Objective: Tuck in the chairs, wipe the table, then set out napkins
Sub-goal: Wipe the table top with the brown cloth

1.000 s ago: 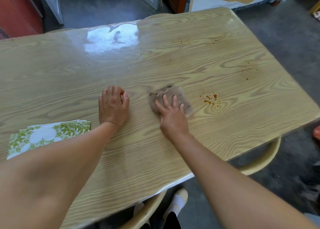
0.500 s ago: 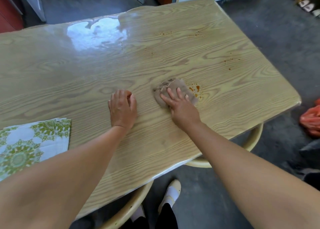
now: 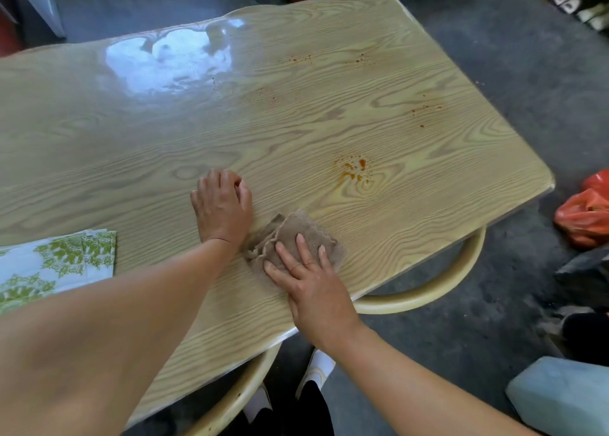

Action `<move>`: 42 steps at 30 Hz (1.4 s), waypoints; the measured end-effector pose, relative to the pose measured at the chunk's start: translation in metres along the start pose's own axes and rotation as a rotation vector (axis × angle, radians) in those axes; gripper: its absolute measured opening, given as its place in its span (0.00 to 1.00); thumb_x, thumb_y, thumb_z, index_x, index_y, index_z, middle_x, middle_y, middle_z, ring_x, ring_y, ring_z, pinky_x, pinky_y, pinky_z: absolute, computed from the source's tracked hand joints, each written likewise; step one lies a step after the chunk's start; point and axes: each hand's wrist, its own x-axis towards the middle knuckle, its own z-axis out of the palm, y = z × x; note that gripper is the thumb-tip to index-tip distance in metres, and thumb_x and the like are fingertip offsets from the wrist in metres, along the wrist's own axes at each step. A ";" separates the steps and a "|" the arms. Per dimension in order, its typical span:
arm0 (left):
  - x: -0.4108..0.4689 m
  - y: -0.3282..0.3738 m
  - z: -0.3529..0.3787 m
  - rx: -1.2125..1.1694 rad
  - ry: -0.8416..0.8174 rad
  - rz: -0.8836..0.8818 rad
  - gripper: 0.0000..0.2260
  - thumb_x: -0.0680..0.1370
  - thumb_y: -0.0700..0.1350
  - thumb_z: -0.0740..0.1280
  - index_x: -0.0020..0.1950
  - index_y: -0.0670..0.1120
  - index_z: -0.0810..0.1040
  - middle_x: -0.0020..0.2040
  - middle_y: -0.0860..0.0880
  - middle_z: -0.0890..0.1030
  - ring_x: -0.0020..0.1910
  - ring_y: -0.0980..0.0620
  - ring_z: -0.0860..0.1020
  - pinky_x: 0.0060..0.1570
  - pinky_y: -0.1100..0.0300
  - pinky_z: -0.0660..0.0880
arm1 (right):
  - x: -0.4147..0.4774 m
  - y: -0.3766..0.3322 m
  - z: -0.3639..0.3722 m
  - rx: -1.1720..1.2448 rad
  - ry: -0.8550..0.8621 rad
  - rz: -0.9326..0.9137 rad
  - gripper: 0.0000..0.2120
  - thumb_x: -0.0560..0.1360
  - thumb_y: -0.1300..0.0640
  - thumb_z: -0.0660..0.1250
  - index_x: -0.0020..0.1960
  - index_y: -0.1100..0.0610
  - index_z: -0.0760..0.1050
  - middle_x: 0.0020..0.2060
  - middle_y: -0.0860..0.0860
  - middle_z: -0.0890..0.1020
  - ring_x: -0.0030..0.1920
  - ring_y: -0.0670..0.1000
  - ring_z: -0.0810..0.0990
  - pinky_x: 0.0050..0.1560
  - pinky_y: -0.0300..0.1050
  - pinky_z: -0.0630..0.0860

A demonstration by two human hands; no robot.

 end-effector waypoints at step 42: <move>-0.003 0.029 0.013 0.041 -0.041 0.156 0.09 0.77 0.51 0.58 0.49 0.46 0.72 0.50 0.45 0.74 0.53 0.42 0.71 0.57 0.49 0.65 | 0.139 0.161 -0.052 0.115 -0.069 0.475 0.30 0.81 0.66 0.51 0.77 0.41 0.54 0.79 0.45 0.48 0.78 0.55 0.40 0.75 0.59 0.39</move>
